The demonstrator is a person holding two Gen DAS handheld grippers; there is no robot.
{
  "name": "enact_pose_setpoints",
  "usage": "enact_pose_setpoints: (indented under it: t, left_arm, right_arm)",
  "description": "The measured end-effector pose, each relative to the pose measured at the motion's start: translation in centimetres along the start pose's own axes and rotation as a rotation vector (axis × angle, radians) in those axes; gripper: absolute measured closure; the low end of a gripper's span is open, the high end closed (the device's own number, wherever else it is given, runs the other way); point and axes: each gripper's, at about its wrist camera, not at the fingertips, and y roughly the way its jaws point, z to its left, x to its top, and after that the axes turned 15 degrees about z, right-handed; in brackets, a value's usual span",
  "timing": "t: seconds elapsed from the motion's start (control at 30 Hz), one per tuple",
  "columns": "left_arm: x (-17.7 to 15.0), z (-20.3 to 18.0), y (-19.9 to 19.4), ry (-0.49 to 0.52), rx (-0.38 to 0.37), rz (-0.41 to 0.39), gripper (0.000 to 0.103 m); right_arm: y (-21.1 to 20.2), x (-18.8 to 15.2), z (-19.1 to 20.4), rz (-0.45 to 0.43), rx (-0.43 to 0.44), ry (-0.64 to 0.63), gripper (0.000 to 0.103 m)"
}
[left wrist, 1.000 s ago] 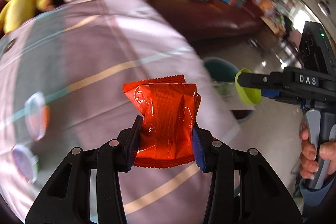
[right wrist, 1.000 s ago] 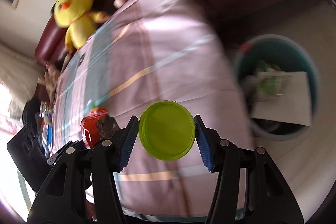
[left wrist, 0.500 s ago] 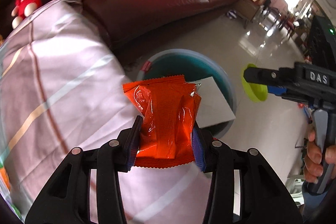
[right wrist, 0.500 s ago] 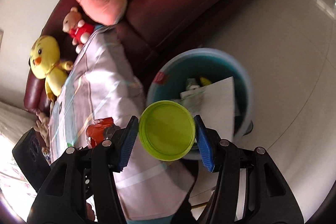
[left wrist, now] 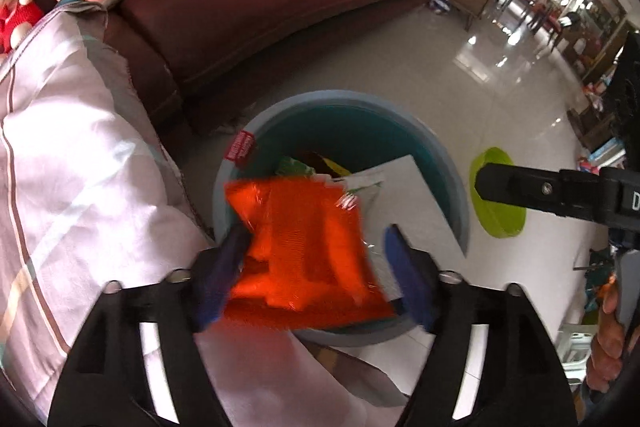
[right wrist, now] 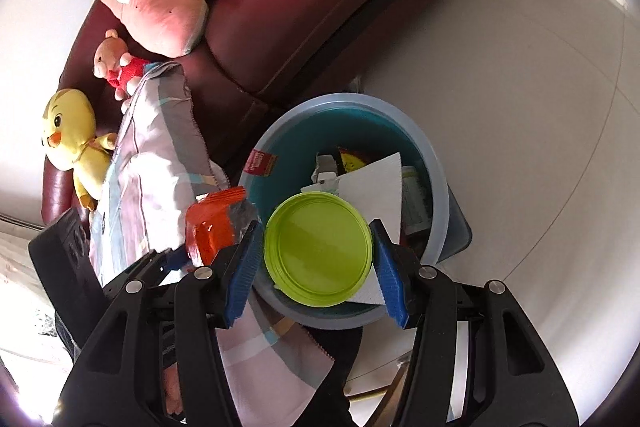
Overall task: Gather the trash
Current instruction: 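Carry packet and green lid over the teal bucket and open both tools, then move both open tools back over the table toward the egg shells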
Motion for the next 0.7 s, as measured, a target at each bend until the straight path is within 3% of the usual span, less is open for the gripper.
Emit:
enact_pose_setpoints:
  t: [0.37, 0.5, 0.6, 0.7]
  left_arm:
    - [-3.3, 1.7, -1.9, -0.029, -0.056, -0.012, 0.022]
    - [-4.3, 1.5, -2.7, -0.021, -0.061, -0.030, 0.017]
    - [-4.9, 1.6, -3.2, -0.020, -0.057, -0.042, 0.014]
    - [-5.5, 1.9, -3.3, -0.032, -0.067, -0.042, 0.014]
  right_arm:
    - [2.2, -0.1, 1.2, 0.051, -0.015, -0.020, 0.051]
    - [3.1, 0.0, 1.9, 0.069, -0.024, -0.025, 0.050]
    - [3.8, -0.1, 2.3, 0.083, -0.028, -0.027, 0.038]
    - [4.1, -0.3, 2.6, 0.091, -0.032, -0.026, 0.036]
